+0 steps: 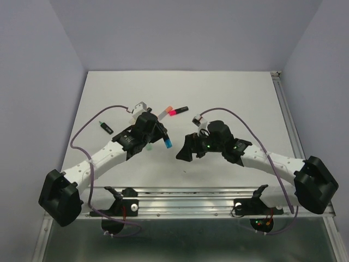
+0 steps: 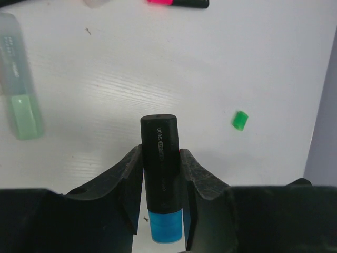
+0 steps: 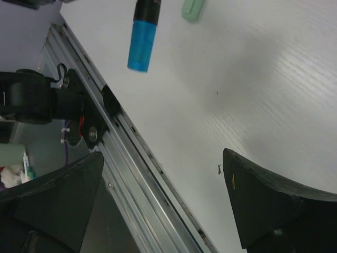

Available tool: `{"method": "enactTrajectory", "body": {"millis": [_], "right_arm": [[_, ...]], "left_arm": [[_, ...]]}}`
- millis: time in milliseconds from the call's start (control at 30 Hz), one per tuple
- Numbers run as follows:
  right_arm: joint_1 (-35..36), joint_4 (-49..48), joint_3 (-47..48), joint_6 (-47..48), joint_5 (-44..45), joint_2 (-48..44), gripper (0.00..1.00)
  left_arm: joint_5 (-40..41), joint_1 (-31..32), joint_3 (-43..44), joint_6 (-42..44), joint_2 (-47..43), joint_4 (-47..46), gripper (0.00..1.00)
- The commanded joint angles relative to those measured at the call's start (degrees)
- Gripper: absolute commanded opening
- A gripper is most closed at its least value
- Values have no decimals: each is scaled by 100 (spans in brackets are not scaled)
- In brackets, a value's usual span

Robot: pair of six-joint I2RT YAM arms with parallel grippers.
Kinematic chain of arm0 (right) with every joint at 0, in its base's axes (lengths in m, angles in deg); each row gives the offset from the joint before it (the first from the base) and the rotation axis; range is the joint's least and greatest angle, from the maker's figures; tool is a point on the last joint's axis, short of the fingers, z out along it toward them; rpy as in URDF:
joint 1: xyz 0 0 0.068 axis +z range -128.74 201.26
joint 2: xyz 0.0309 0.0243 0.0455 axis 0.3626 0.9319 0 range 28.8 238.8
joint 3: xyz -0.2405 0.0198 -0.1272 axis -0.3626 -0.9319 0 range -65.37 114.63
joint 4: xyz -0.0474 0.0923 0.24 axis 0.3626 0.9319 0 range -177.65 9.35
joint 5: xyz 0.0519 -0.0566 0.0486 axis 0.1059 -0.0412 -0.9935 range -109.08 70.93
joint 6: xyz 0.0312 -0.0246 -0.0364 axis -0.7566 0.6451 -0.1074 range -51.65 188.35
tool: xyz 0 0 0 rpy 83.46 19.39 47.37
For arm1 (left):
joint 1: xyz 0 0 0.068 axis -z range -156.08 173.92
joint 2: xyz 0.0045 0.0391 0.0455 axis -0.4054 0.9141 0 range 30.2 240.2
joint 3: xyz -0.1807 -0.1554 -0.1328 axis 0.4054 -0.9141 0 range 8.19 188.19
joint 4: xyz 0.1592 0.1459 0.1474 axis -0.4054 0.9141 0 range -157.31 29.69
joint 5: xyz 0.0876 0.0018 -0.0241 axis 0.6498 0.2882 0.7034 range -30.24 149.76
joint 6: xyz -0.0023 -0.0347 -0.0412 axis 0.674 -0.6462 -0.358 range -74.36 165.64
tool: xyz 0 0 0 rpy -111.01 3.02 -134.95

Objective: Open the pen caps

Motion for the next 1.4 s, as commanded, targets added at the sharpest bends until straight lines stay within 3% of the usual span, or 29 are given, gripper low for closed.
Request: {"method": "enactTrajectory", "body": {"millis": [0, 200, 333, 500, 767, 1000, 1033, 1267, 1367], "right_arm": [[448, -647, 621, 68, 773, 217, 98], [836, -900, 798, -28, 1800, 525, 94], [845, -1006, 885, -81, 1785, 709, 89], [846, -1042, 912, -107, 1828, 824, 65], [863, -1060, 885, -213, 2031, 833, 47], [854, -946, 921, -256, 1961, 859, 14], [863, -919, 947, -370, 1917, 868, 2], [872, -1068, 474, -1230, 731, 605, 1], [924, -1121, 123, -1591, 170, 297, 1]], "left_arm": [[263, 323, 320, -835, 10, 20, 0], [509, 657, 487, -1327, 168, 310, 0], [587, 807, 584, -1503, 292, 371, 0], [737, 939, 760, -1574, 406, 529, 0], [834, 1071, 865, -1583, 555, 608, 0], [956, 1115, 944, -1556, 670, 644, 0], [1105, 1123, 944, -1591, 687, 644, 0], [2597, 1027, 1242, -1670, 994, 722, 0], [2750, 660, 1576, -1409, 1267, 820, 0]]}}
